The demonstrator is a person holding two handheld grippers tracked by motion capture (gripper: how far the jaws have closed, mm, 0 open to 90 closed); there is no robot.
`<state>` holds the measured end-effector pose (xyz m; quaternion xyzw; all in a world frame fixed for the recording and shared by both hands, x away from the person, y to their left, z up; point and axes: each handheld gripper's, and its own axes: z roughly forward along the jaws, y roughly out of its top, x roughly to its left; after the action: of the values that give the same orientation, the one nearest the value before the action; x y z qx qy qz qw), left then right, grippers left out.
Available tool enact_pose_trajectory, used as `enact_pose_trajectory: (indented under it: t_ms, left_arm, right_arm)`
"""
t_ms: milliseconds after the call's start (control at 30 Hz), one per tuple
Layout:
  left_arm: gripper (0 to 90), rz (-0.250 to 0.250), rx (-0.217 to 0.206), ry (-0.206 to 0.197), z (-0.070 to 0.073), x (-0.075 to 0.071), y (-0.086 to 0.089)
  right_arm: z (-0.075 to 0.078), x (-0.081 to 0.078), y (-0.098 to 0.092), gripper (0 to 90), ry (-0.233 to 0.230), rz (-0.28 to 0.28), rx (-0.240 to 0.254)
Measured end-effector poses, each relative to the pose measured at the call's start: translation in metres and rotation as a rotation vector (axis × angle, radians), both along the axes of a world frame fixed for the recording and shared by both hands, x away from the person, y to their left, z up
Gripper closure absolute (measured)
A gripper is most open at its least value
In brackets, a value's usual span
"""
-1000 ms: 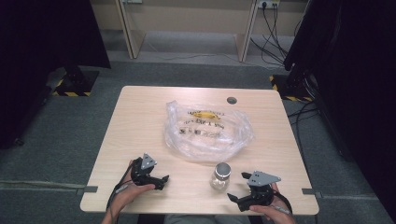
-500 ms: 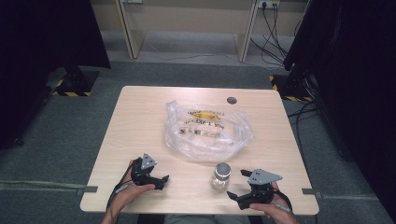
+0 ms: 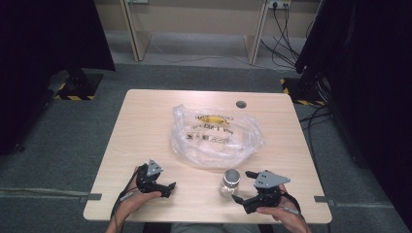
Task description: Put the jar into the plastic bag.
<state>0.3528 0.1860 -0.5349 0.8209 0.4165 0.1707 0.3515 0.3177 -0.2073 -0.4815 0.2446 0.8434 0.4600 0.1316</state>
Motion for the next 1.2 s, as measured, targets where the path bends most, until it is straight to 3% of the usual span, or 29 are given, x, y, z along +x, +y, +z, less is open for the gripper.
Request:
enact_pose_trajectory:
  t_ms: [300,900,1033,1200]
  left_arm:
    - [1.2,0.0,0.0,0.0,0.0,0.0,0.0]
    - [1.2,0.0,-0.001,0.001,0.0,0.0,0.0]
    - [1.2,-0.001,-0.001,0.001,0.0,0.0,0.0]
    - [1.2,-0.001,0.0,0.001,0.0,0.0,0.0]
  right_arm:
    - [0.001,0.004,0.009,5.7,0.008,0.043,0.004]
    - [0.007,0.014,0.023,9.9,-0.004,0.056,0.011]
    - [0.007,0.017,0.024,14.1,-0.005,0.055,0.005]
    - [0.005,0.021,0.024,30.4,-0.001,0.066,0.005]
